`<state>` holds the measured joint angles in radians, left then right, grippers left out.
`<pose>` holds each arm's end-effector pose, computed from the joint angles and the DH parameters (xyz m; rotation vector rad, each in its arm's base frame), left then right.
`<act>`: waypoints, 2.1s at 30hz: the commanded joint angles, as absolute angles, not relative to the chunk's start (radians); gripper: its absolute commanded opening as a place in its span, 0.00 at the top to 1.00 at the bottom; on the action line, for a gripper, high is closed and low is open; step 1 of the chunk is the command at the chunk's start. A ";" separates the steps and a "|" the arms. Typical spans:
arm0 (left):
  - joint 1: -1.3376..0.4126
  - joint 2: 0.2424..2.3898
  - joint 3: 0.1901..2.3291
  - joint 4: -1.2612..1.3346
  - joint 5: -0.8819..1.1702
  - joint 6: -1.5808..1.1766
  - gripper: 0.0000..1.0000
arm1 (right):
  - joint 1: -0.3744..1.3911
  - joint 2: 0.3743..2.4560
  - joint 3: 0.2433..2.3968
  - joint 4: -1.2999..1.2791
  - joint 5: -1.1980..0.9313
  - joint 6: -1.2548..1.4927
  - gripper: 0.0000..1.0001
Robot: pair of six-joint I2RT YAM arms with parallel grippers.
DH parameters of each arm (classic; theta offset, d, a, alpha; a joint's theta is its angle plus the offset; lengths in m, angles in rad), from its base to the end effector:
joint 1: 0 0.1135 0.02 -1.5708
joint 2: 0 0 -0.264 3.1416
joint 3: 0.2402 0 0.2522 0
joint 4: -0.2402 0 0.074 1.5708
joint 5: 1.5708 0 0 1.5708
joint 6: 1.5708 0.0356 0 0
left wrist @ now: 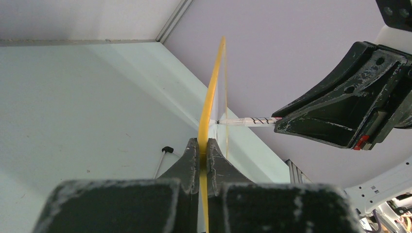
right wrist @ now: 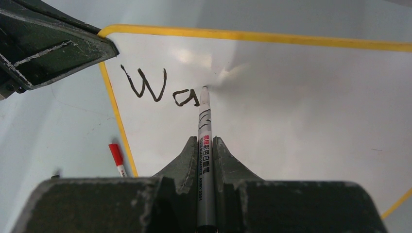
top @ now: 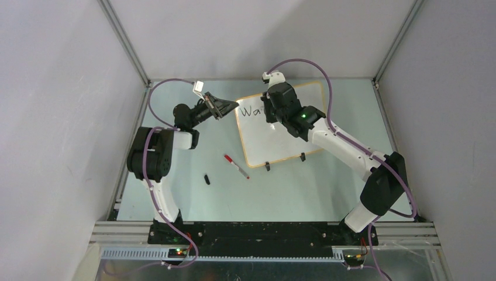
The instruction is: Write a sentence on the whiteboard
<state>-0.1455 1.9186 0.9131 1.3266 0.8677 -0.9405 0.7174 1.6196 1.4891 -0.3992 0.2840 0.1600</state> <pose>0.3759 -0.0825 0.2176 0.2630 1.5008 -1.4269 0.2906 0.2403 0.3501 -0.4081 2.0455 0.2372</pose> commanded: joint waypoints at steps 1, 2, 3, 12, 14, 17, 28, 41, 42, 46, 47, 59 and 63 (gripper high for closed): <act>-0.153 1.895 0.926 1.325 0.899 -0.870 1.00 | 0.717 1.615 1.504 -0.397 0.305 0.157 1.00; -0.152 1.895 0.926 1.324 0.899 -0.870 1.00 | 0.718 1.613 1.501 -0.398 0.306 0.157 1.00; -0.152 1.894 0.927 1.324 0.900 -0.870 1.00 | 0.719 1.611 1.496 -0.398 0.307 0.157 1.00; -0.152 1.894 0.925 1.324 0.900 -0.870 1.00 | 0.726 1.594 1.470 -0.411 0.315 0.161 1.00; -0.154 1.895 0.926 1.324 0.899 -0.869 1.00 | 0.729 1.591 1.466 -0.413 0.316 0.161 1.00; -0.153 1.895 0.927 1.322 0.899 -0.868 1.00 | 0.737 1.587 1.464 -0.421 0.323 0.158 1.00; -0.154 1.894 0.926 1.322 0.899 -0.867 1.00 | 0.748 1.580 1.457 -0.433 0.337 0.155 1.00; -0.153 1.894 0.925 1.319 0.899 -0.866 1.00 | 0.742 1.607 1.504 -0.432 0.337 0.150 1.00; -0.155 1.894 0.925 1.319 0.900 -0.865 1.00 | 0.742 1.614 1.509 -0.436 0.337 0.150 1.00; -0.153 1.894 0.926 1.321 0.901 -0.865 1.00 | 0.740 1.624 1.532 -0.440 0.340 0.149 1.00; -0.154 1.894 0.926 1.321 0.900 -0.865 1.00 | 0.738 1.625 1.533 -0.441 0.341 0.149 1.00; -0.153 1.894 0.927 1.319 0.902 -0.867 1.00 | 0.724 1.633 1.544 -0.444 0.329 0.154 1.00; -0.153 1.896 0.928 1.320 0.902 -0.867 1.00 | 0.725 1.626 1.538 -0.440 0.307 0.151 1.00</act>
<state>-0.1455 1.9167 0.9131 1.3209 0.8677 -0.9340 0.7288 1.6253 1.5002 -0.4519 0.3161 0.1593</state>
